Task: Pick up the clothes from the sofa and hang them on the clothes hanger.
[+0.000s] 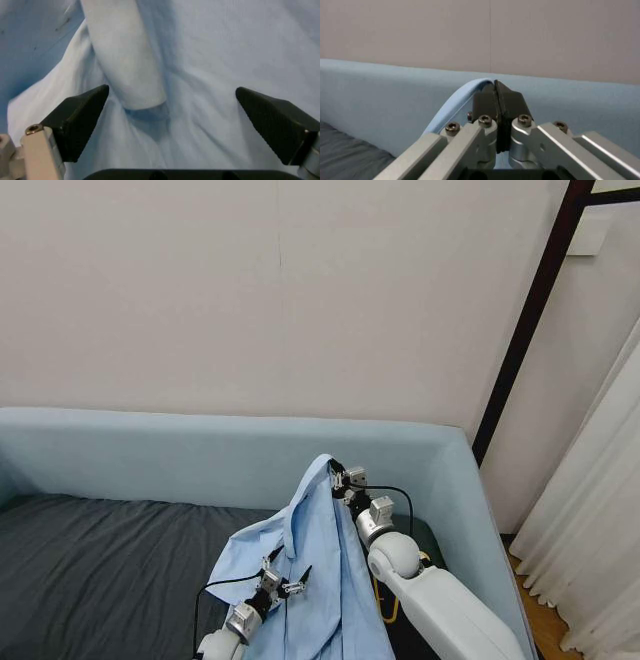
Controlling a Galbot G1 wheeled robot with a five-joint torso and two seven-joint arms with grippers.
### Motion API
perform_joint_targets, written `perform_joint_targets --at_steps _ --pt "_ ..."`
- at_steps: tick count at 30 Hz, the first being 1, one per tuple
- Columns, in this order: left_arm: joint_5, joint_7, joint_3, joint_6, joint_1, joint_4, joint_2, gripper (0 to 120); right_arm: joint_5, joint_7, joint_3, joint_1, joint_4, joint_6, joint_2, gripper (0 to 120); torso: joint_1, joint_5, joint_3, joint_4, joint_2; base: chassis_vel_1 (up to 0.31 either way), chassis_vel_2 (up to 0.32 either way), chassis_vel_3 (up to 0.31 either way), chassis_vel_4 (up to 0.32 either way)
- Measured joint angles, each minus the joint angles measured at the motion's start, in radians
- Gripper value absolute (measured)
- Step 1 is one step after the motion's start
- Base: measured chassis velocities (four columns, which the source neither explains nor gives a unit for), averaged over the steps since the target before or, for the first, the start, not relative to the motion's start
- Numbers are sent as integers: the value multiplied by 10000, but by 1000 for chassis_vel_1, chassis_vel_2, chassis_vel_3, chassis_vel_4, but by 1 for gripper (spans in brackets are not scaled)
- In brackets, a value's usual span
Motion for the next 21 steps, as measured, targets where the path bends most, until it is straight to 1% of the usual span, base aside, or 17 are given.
perform_joint_targets --at_steps 7,11,15,16,21 --pt "125 -745 -64 68 -67 327 -188 100 2 7 57 -36 67 -15 -10 0 0 -1 -1 0 0 0 0 0 0" --pt "139 -1030 -101 73 -152 428 -266 97 9 12 67 -91 172 -26 -45 0 0 0 0 1 0 0 0 0 0" --pt "134 -1229 -139 73 -211 418 -388 91 19 13 81 -145 268 -34 -103 0 0 -1 0 -2 0 0 0 0 0" --pt "134 -1283 -151 73 -226 386 -427 88 22 14 92 -164 298 -35 -126 0 0 -1 0 -2 0 0 0 0 0" --pt "134 -1383 -172 73 -168 110 -384 86 35 11 137 -251 410 -38 -233 0 0 -1 0 -1 0 0 0 0 0"
